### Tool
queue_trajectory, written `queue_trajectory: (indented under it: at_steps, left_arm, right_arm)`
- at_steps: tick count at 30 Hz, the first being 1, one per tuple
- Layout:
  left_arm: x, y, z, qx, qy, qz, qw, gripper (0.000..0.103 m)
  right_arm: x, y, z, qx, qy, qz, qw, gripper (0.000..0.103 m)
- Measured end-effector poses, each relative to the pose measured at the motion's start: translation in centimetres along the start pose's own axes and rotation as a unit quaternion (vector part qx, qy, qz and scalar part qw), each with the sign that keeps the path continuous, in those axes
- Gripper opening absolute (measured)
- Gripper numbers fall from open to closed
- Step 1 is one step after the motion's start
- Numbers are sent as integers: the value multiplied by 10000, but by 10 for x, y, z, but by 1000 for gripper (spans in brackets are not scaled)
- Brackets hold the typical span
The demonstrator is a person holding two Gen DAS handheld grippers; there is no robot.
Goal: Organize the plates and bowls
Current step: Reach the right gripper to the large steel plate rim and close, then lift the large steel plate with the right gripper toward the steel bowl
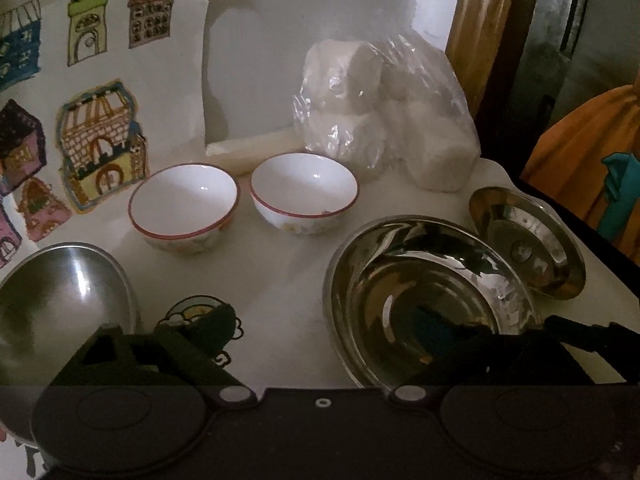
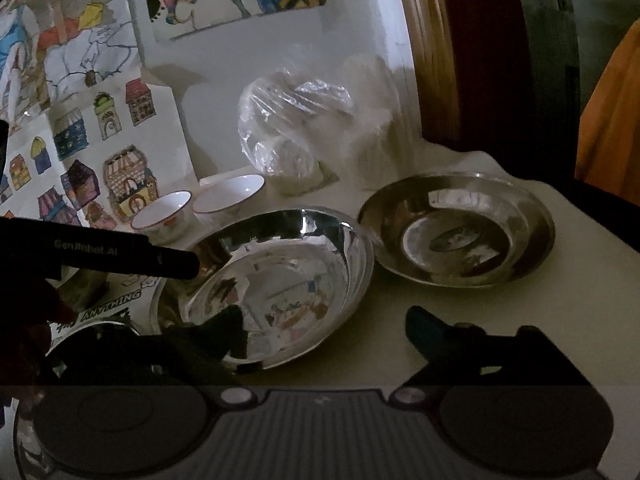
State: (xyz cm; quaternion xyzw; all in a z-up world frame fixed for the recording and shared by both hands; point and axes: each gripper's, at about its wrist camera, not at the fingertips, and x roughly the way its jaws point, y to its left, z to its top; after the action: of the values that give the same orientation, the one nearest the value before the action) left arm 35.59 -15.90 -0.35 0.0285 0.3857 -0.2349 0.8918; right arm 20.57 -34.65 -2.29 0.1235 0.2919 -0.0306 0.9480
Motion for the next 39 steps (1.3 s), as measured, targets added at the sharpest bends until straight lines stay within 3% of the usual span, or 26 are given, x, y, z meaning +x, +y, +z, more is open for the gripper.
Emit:
queue_trajectory:
  at_steps: [7,9,15,22,39]
  left_arm:
    - [4,2,1,-48,53,-261,9996,69]
    - [5,2,1,-79,95,-329,9994,55]
    - [8,3,0,-163,156,-539,9983,35]
    - [7,7,-2,-302,141,-525,9981,29]
    - [-56,13,-6,-366,-380,-478,9975,29]
  right_arm:
    - [9,5,-1,160,95,2,9998,72]
    - [10,7,0,182,76,-51,9998,65]
    - [12,7,1,273,53,-93,9996,51]
    - [12,5,1,345,8,-274,9990,30]
    - [-26,24,15,251,-416,-75,9988,28]
